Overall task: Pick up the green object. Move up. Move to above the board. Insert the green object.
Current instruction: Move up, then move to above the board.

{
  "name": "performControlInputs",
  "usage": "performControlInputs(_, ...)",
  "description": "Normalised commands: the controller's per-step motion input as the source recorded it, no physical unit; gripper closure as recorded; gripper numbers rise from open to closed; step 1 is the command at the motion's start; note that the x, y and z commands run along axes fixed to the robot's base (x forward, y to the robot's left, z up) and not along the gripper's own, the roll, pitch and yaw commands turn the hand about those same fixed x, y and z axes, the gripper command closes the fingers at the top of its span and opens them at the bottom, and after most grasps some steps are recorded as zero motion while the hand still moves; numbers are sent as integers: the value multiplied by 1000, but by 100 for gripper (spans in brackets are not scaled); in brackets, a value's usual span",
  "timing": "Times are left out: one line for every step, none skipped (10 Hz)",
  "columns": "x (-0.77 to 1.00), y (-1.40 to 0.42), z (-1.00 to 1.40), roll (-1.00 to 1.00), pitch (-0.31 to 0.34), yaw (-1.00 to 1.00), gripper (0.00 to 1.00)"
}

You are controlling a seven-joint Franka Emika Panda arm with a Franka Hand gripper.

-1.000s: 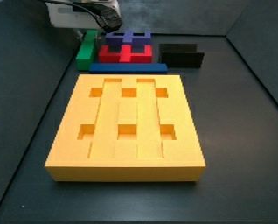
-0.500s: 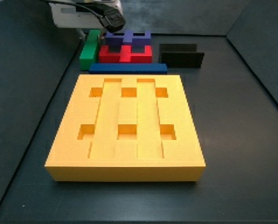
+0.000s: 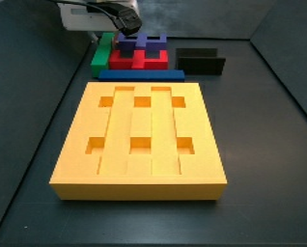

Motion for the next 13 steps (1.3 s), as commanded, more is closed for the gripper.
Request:
performControlInputs(0,0,833,0,0,0,100)
performControlInputs(-70,61,780,4,39,20,100)
performControlInputs(-111,56,575,18,73,6,100)
performControlInputs(-69,41,320,53,54,-1,100)
performControlInputs(0,0,1400,0,0,0,100)
performControlInputs(-14,-6,1400,-7,19,-1,100)
performControlInputs(-50,-6,1400,14,54,-2,100)
performControlInputs(-27,-4,1400,64,34,5,100)
performControlInputs(0,-8,1400,47,38,6,100)
performControlInputs(8,-1,1400,6,75,4,100)
performControlInputs(7,-3,1400,0,75,-1,100)
performControlInputs(0,-6,675,2,62,2,100)
performControlInputs(39,1,251,4,51,3,100)
